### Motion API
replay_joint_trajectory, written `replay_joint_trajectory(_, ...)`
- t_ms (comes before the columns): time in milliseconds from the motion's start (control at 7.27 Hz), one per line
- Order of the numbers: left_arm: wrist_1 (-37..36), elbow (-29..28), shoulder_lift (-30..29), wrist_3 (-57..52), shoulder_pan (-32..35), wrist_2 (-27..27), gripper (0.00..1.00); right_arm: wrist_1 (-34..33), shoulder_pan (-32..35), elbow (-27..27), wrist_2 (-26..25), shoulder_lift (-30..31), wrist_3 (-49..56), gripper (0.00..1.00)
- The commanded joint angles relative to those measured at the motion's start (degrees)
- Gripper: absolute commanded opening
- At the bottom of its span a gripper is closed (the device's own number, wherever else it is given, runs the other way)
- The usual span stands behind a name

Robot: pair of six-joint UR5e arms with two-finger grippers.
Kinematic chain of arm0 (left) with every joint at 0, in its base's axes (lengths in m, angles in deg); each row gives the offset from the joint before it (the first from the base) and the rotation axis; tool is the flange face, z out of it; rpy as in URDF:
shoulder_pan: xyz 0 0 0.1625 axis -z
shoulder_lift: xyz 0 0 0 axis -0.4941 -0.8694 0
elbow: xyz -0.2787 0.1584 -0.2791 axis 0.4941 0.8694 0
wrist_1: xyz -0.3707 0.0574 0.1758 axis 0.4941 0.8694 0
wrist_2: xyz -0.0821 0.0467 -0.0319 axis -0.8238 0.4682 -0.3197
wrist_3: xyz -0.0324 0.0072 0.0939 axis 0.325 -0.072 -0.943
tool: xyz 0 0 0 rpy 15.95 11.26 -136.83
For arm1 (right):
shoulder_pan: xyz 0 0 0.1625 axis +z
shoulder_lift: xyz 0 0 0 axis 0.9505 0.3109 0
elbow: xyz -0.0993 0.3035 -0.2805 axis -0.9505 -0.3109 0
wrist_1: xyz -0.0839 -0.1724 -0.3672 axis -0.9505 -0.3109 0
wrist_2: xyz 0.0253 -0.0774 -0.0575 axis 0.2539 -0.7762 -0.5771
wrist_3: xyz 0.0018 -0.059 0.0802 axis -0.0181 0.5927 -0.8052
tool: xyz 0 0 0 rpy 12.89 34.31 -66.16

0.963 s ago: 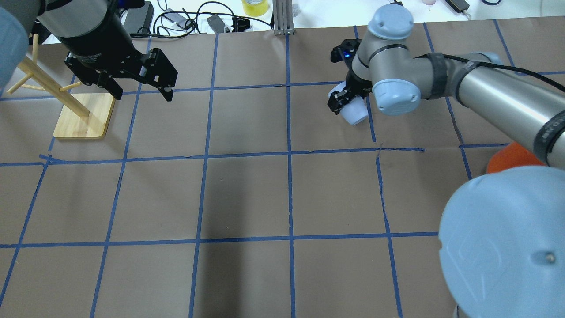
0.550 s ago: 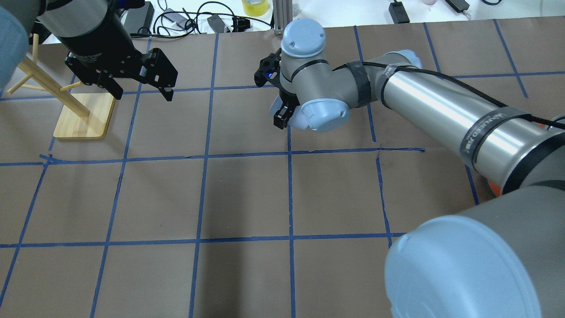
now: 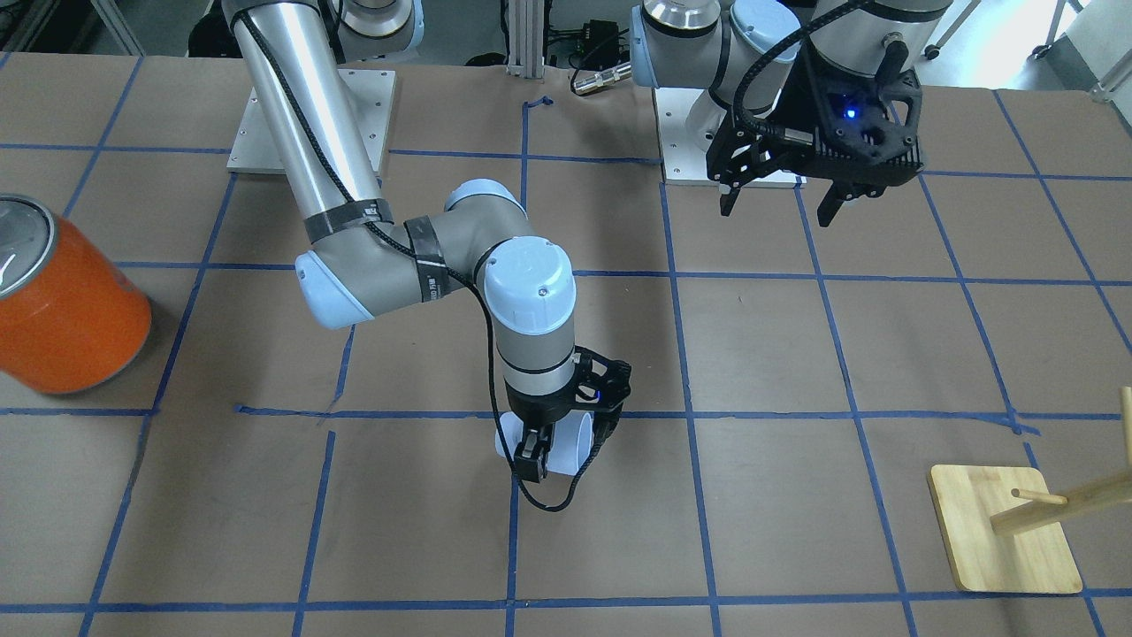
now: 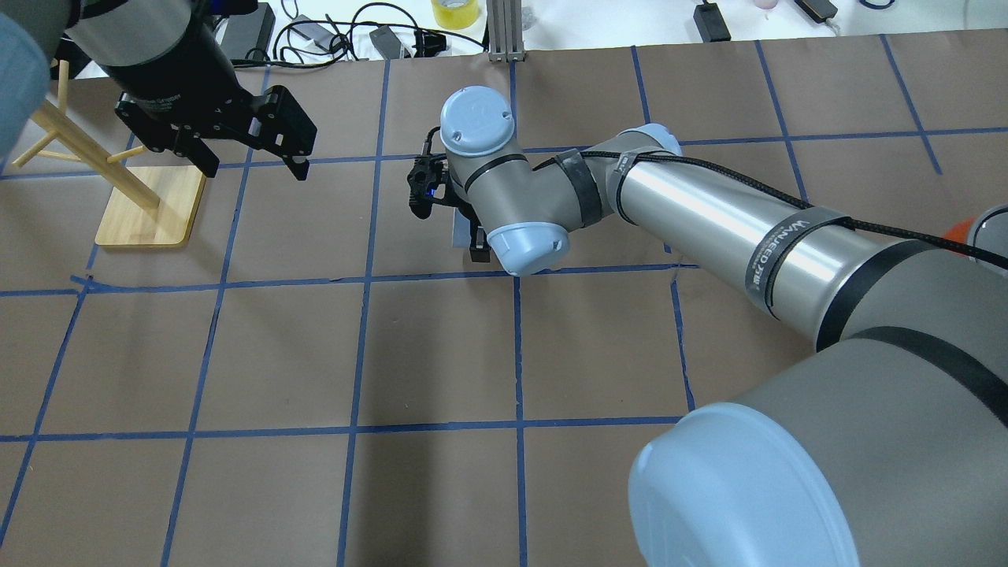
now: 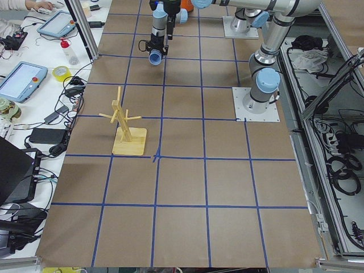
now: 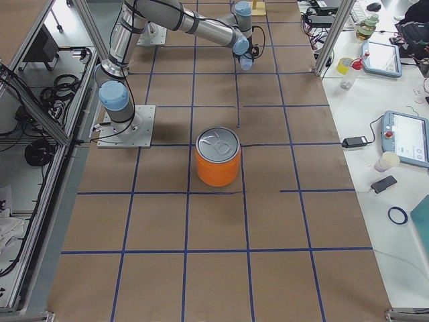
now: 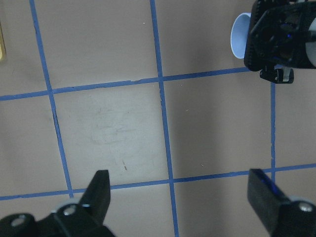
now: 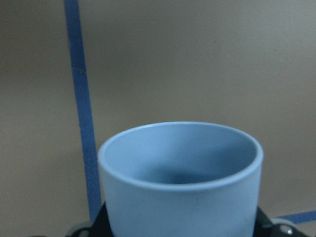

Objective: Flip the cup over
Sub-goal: 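Carry the white cup with the right gripper toward the table center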

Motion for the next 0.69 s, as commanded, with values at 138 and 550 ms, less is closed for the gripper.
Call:
replay_joint_trajectory(138, 0.00, 0.00, 0.01, 0.00, 0.00, 0.00, 1.00, 0.69, 0.41, 0.10, -0.22, -0.42, 4.00, 0.61)
replay_joint_trajectory(550, 0.00, 0.00, 0.01, 0.00, 0.00, 0.00, 1.00, 2.97, 0.32, 0.28, 0.57, -0.78, 2.59, 1.00)
